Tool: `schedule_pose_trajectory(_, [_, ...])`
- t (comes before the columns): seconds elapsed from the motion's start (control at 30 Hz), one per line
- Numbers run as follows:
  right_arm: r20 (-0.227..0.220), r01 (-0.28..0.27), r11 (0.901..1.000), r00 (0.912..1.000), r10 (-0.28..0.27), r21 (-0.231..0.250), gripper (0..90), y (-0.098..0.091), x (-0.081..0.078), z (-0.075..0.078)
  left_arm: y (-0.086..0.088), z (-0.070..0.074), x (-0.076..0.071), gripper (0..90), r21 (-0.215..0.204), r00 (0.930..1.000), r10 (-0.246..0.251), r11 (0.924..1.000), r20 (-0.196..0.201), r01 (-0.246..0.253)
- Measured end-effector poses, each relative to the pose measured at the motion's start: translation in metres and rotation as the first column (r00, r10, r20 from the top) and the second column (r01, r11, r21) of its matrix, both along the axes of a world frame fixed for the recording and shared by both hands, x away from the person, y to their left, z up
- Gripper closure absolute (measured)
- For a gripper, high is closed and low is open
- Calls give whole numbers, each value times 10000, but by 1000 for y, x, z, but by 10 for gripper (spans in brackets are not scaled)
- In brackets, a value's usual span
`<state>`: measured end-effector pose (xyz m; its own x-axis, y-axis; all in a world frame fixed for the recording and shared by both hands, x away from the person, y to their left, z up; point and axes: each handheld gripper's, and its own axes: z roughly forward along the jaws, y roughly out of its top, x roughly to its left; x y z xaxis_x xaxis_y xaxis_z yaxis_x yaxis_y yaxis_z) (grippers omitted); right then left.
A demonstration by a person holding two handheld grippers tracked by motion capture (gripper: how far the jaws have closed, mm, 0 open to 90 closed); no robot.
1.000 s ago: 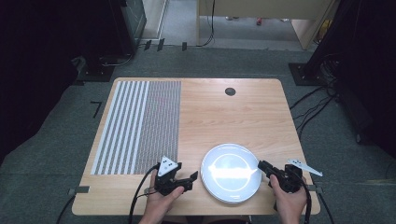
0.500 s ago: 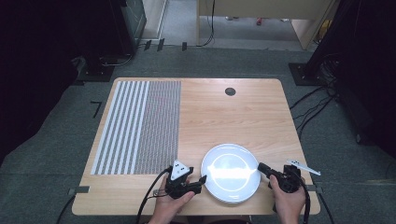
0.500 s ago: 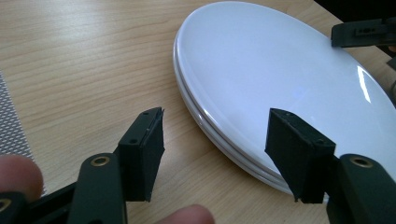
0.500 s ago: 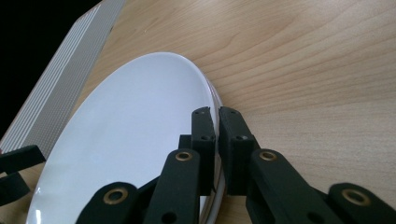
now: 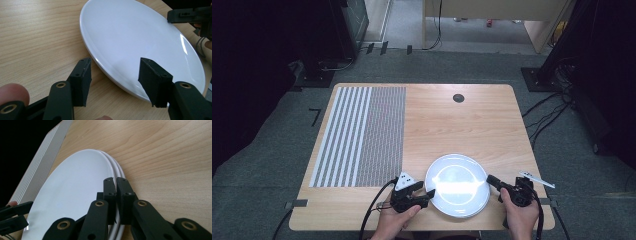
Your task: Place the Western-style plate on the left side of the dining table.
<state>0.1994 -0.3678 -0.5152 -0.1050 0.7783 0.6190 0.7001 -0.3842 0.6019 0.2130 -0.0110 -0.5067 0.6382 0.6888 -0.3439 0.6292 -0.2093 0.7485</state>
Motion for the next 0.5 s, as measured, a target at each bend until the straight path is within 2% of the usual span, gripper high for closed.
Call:
schedule_pose_trajectory(0.17, [158,-103,9999,9998,103,0,870,1,1,-1,0,0,0,437,8,10000,-30,10000,16,30])
schedule_pose_trajectory(0.23, [220,-173,9998,9996,170,116,866,2,2,-3,2,-1,2,443,-40,9999,40,10000,-124,-40])
schedule_pose_trajectory(0.33, [198,-328,9993,9993,325,188,865,4,4,-4,2,-2,3,451,-69,9999,28,10000,-170,-29])
schedule_pose_trajectory(0.5, [129,-639,9977,9979,637,240,855,13,7,-6,2,-2,3,452,112,9997,140,9998,-187,-138])
